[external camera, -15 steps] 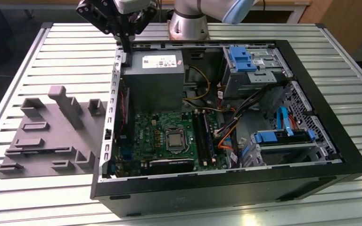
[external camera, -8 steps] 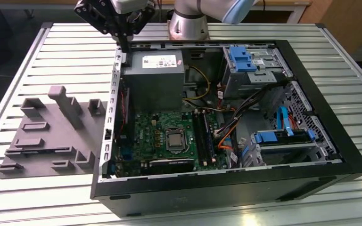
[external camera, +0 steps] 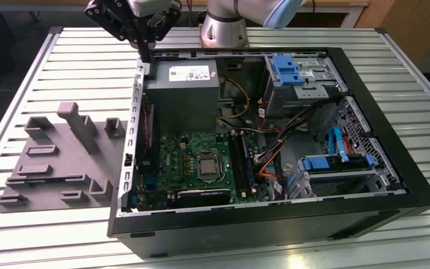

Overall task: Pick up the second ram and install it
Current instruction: 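Reach for the second ram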

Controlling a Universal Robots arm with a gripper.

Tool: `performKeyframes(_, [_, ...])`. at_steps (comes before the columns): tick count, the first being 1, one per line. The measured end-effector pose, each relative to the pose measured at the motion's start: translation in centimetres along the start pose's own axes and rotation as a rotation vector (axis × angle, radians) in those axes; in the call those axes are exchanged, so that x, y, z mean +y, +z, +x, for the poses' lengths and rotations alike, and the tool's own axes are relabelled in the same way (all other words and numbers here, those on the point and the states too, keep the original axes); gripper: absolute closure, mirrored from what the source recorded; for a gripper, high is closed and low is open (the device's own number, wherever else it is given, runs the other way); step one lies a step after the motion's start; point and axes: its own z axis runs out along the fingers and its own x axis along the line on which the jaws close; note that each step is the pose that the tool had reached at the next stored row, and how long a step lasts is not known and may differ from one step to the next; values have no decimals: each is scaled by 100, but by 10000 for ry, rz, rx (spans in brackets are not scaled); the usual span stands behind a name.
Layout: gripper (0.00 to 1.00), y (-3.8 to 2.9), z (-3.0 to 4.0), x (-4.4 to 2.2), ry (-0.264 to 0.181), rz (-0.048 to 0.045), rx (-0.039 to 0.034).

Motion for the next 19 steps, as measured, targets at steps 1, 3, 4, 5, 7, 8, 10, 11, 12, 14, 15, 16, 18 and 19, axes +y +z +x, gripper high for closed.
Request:
performKeyframes(1, [89, 0, 5, 0, 0, -1, -1])
performKeyframes(3, [89, -1, 16, -1, 0, 0, -2])
performKeyframes(4, [89, 0, 20, -1, 0, 0, -2])
performKeyframes(5, [89, -1, 23, -2, -1, 0, -3])
performKeyframes(7, [89, -1, 32, -3, 0, 0, -3])
performKeyframes(8, [89, -1, 36, -3, -1, -1, -4])
performKeyframes(10, [89, -2, 44, -3, 0, 0, -3])
performKeyframes(11, [89, -2, 48, -4, -1, 0, -4])
performKeyframes(12, [89, -2, 52, -4, 0, 0, -4])
performKeyframes(14, [89, -2, 62, -5, 0, -1, -5])
performKeyframes(15, [89, -2, 66, -5, 0, 0, -5])
performKeyframes(16, [89, -2, 70, -5, -1, -1, -6])
performKeyframes(18, [89, -3, 78, -6, -1, 0, -6])
performKeyframes(19, [89, -3, 80, -6, -1, 0, -6])
